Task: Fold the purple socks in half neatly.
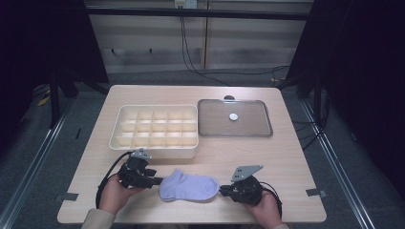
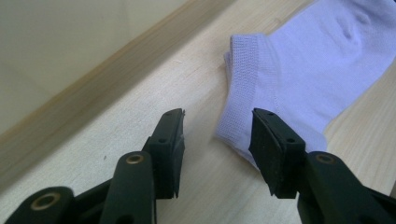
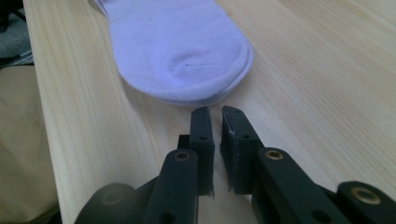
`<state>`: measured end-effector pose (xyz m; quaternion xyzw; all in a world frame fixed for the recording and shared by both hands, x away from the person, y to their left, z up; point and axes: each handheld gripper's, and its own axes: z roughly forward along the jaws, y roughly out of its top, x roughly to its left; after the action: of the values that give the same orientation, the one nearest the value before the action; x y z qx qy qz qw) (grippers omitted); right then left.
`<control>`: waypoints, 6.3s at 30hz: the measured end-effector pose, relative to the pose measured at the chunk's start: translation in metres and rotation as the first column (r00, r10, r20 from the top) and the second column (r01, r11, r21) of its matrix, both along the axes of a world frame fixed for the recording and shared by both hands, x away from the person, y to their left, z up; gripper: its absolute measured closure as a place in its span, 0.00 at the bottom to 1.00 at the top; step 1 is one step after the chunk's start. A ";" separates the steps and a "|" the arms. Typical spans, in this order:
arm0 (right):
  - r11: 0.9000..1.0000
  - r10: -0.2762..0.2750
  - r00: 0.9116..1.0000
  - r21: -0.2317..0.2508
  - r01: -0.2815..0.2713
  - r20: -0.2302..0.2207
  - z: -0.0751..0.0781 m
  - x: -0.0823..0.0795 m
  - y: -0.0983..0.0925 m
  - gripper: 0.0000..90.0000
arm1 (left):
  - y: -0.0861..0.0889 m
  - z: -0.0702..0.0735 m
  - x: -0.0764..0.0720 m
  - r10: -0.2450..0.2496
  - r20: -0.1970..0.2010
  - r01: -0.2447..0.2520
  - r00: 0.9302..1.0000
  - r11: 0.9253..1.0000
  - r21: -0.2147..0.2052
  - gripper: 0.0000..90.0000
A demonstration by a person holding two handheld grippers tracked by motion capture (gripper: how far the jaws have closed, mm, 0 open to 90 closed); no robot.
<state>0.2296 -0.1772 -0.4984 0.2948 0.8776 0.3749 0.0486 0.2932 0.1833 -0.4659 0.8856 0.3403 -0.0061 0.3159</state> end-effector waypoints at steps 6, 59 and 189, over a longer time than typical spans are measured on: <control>1.000 0.001 1.000 0.000 -0.001 0.003 0.000 0.000 0.000 0.96 | -0.002 -0.002 0.003 -0.005 -0.019 0.006 1.000 1.000 0.020 0.69; 1.000 0.006 1.000 0.006 -0.006 0.001 -0.001 0.000 0.002 0.97 | -0.029 -0.009 0.006 -0.031 -0.024 0.035 0.999 0.987 0.154 0.80; 0.999 0.040 0.999 0.021 -0.040 -0.002 -0.002 0.006 0.026 0.98 | -0.099 0.051 0.002 -0.245 -0.196 0.249 0.950 0.969 -0.003 0.92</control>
<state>0.2359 -0.1515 -0.5008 0.2780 0.8795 0.3845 0.0370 0.2956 0.0846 -0.4153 0.9198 0.2563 -0.1284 0.2680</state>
